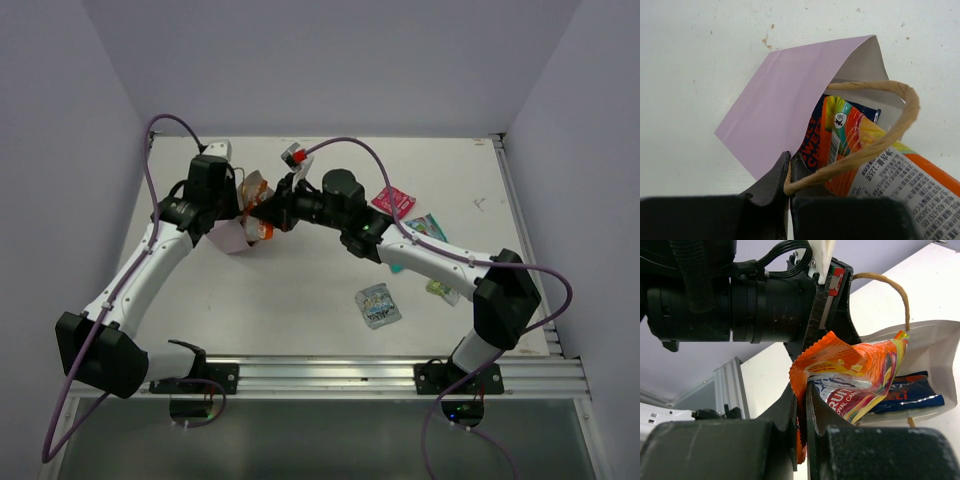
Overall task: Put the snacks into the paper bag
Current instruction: Place the snack in the paper bag.
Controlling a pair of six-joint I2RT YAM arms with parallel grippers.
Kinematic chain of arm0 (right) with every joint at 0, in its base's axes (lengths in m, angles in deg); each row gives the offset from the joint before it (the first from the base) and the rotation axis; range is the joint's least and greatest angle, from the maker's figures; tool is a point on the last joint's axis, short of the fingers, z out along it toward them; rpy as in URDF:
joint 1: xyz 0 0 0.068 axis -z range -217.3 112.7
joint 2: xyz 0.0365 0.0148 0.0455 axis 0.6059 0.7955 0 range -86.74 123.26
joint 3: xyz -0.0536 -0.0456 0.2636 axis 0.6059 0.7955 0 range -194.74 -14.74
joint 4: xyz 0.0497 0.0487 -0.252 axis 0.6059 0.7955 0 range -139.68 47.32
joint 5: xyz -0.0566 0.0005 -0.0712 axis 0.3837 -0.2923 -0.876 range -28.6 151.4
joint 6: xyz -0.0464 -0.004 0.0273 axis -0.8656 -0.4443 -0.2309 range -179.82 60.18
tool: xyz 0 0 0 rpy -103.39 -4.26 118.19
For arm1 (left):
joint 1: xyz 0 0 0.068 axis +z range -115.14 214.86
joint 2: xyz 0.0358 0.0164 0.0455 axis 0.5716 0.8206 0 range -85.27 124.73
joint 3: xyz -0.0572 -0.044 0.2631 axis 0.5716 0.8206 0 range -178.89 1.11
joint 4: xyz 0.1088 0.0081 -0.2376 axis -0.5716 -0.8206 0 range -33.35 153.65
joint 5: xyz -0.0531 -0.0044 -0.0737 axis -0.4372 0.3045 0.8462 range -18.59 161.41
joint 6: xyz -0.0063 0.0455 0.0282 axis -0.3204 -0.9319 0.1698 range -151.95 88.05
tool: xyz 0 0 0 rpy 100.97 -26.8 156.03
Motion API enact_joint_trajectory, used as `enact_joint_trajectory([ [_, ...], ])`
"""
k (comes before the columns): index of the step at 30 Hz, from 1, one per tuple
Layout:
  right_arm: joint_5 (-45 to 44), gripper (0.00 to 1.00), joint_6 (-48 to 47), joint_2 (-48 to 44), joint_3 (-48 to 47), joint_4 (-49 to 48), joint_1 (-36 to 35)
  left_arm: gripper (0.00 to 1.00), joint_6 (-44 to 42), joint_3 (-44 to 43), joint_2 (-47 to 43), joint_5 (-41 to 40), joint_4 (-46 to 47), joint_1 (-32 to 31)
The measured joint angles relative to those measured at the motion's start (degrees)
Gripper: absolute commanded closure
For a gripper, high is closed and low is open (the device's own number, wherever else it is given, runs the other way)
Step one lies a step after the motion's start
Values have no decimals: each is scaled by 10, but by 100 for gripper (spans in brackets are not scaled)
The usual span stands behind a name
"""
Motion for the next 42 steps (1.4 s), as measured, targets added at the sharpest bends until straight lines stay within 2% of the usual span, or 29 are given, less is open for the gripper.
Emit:
enact_joint_trajectory([
  [6, -9, 100, 37, 0, 16, -26, -1, 100, 19, 14, -2, 13, 25, 3],
  [21, -142, 100, 192, 4, 111, -83, 23, 100, 19, 33, -29, 21, 34, 3],
  [37, -178, 100, 307, 99, 101, -88, 29, 100, -4, 43, -37, 54, 29, 3],
  [42, -195, 100, 317, 124, 46, -43, 24, 100, -16, 43, -36, 52, 30, -4],
])
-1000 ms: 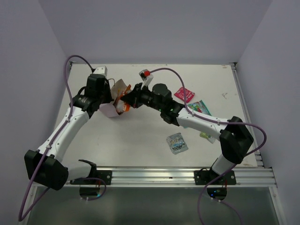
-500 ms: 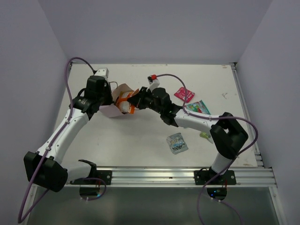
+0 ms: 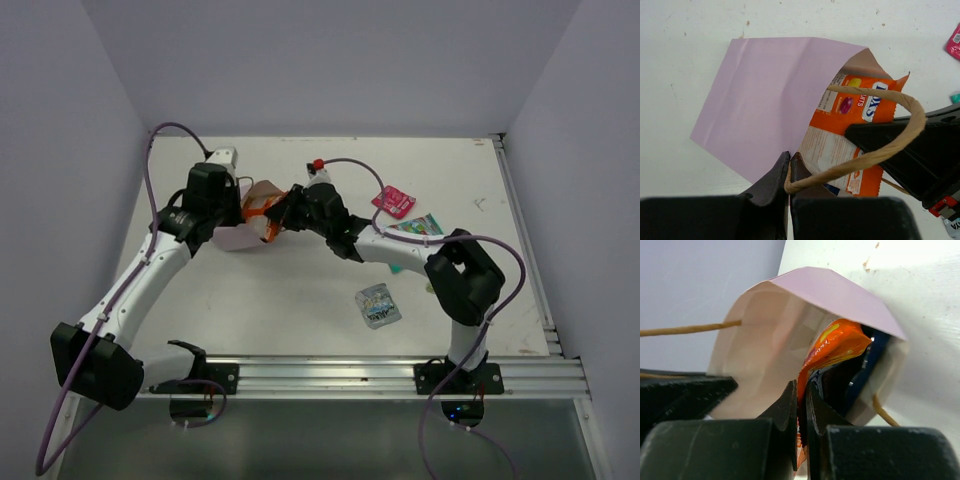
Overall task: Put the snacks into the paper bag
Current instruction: Place the snack in the paper bag.
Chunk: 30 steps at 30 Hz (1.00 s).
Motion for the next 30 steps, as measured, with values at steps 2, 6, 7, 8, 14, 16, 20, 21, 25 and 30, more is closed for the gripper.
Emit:
enact_joint_trajectory([
  [2, -7, 100, 6, 7, -27, 24, -4, 100, -2, 0, 2, -4, 2, -8],
  [6, -20, 100, 23, 21, -67, 71, -11, 100, -5, 0, 4, -12, 5, -23],
  [7, -24, 100, 28, 26, -75, 81, -11, 100, -7, 0, 4, -16, 5, -25],
  [8, -26, 100, 33, 33, -83, 92, -12, 100, -10, 0, 4, -20, 5, -27],
  [14, -31, 100, 50, 68, -117, 148, -12, 100, -18, 0, 4, -38, 3, -35],
  [16, -33, 100, 52, 73, -118, 160, -10, 100, -21, 0, 4, -47, 4, -35],
  [20, -37, 97, 55, 80, -118, 170, -8, 100, -22, 0, 3, -56, 3, -37],
  [21, -37, 92, 55, 81, -118, 170, -7, 100, -22, 0, 3, -56, 3, -37],
  [25, -35, 76, 54, 82, -118, 173, -3, 100, -22, 1, 3, -63, 4, -39],
  [30, -30, 51, 35, 79, -118, 185, -3, 100, -22, 10, 3, -80, 10, -40],
])
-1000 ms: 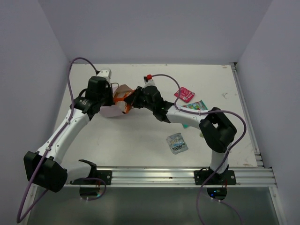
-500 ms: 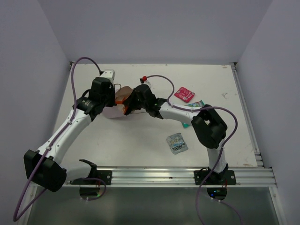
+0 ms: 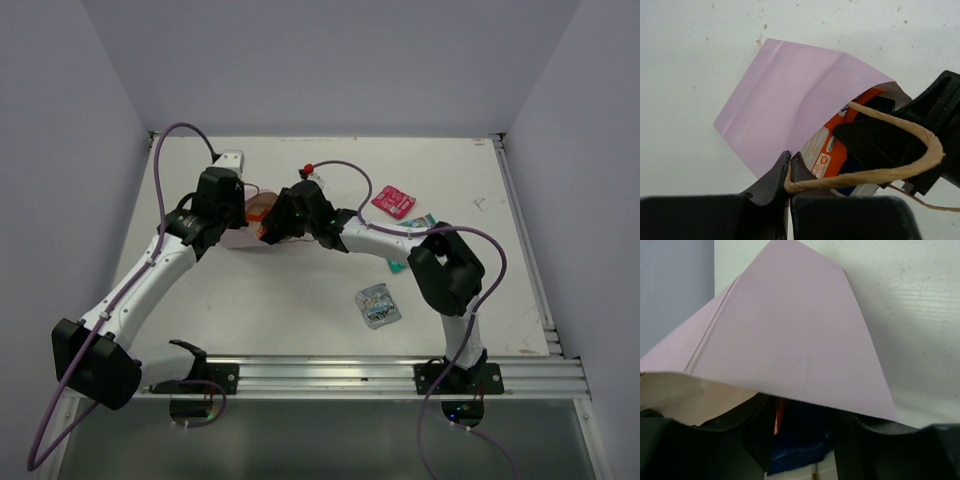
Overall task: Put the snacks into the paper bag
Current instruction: Place the snack in the paper bag, then adjust the snack at the center of the board.
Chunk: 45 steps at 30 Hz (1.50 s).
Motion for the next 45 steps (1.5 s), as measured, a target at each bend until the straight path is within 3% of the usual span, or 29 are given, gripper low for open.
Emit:
enact_joint_trajectory([
  [1, 1, 44, -6, -2, 0, 4, 0, 100, 0, 1, 0, -4, 2, 0],
  [8, -1, 20, -53, -61, 0, 43, 2, 100, -7, 9, 1, -36, 13, 0],
  [12, -7, 13, -81, -104, 0, 54, 2, 100, -9, 10, 2, -46, 19, 0],
  [21, -40, 12, -181, -196, 8, 104, 27, 100, -15, 10, 6, -62, 28, 0],
  [30, -136, 13, -246, -330, 163, 150, 171, 100, -24, 12, 8, -69, 36, 2],
  [37, -143, 14, -246, -338, 274, 190, 260, 100, -25, 27, 6, -66, 52, 8],
  [45, -135, 14, -262, -301, 294, 194, 280, 100, -26, 54, 0, -61, 63, 14],
])
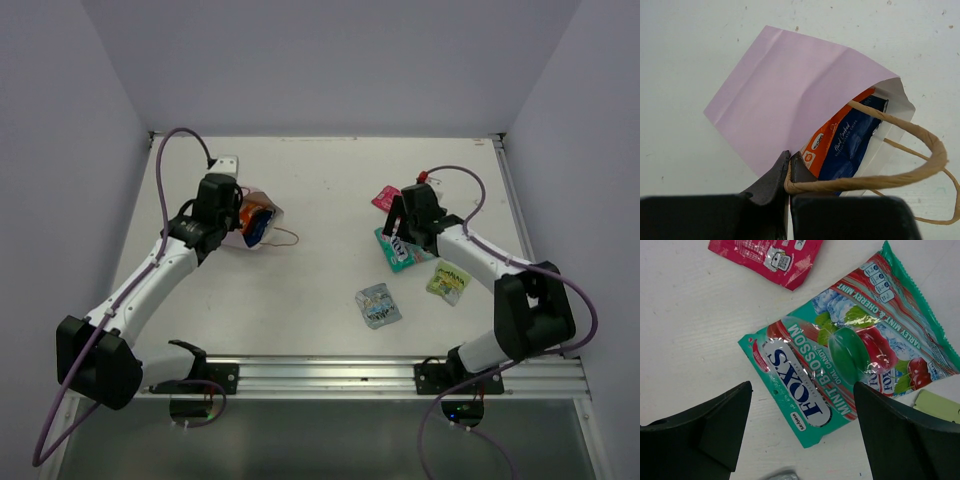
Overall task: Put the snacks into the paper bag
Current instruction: Adjust the snack at the center of the board.
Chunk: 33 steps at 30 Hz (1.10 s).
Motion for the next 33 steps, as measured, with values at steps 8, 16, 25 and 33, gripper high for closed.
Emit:
enact_joint_trajectory([
  [8, 60, 14, -64, 121, -37, -2, -8, 100, -8, 7, -3, 2, 4, 5],
  [16, 106, 15, -163, 221, -157, -2, -146, 100, -8, 8, -3, 3, 6, 11],
  [25, 135, 17, -235, 239, -190, 35, -272, 100, -8, 10, -4, 4, 8, 14],
  [33, 132, 16, -218, 131, -111, 70, -264, 100, -8, 10, -4, 4, 8, 14],
])
